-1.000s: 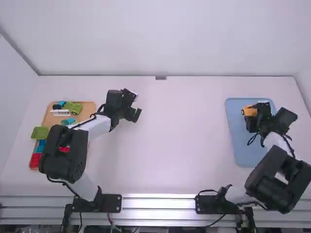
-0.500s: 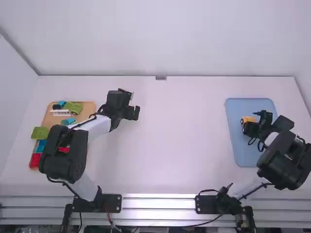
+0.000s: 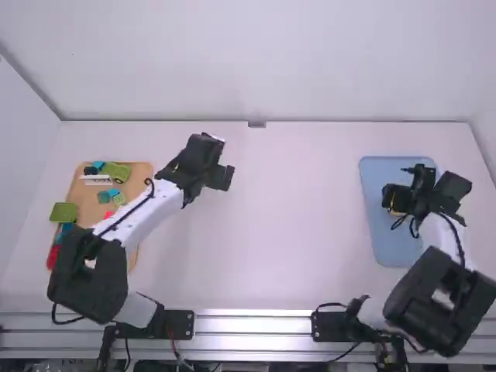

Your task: Assemble lego blocks to make yellow taxi

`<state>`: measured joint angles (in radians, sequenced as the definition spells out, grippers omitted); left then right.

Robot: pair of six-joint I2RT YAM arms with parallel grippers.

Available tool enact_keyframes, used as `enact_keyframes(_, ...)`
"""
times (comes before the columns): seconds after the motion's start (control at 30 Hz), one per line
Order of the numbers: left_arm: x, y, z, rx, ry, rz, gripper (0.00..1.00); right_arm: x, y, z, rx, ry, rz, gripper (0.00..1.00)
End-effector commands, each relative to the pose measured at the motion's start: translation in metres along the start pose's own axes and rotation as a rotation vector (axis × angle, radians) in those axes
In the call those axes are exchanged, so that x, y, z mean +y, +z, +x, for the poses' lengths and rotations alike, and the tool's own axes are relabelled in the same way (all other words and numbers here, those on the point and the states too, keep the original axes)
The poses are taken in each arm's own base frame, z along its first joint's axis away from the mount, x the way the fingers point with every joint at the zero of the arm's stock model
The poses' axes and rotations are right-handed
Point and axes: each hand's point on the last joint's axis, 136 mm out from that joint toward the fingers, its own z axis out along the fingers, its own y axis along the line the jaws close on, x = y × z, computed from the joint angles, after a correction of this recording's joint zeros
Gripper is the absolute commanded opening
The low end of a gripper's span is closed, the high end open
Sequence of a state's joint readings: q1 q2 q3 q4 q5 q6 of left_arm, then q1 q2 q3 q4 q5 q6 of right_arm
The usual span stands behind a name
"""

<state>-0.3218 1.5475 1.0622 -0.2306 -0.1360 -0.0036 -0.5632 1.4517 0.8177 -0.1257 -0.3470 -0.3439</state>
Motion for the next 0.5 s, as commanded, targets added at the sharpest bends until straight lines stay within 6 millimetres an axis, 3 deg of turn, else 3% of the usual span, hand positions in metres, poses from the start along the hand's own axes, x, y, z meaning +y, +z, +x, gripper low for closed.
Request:
enact_keyframes(0.0,0.011,-0.034,-0.030,-0.085,-0.079,-0.029,0.99,0.021,-0.026,-0.022,-0.060,-0.062,0.014,0.98)
enact_keyframes(0.27,0.023,-0.105,-0.060,-0.237,-0.061,-0.039,0.99,0.105,-0.101,-0.073,-0.292,-0.267,-0.075,0.98)
enact_keyframes(0.47,0.027,-0.138,-0.066,-0.310,-0.003,-0.044,0.98,0.142,-0.140,-0.085,-0.415,-0.347,-0.125,0.98)
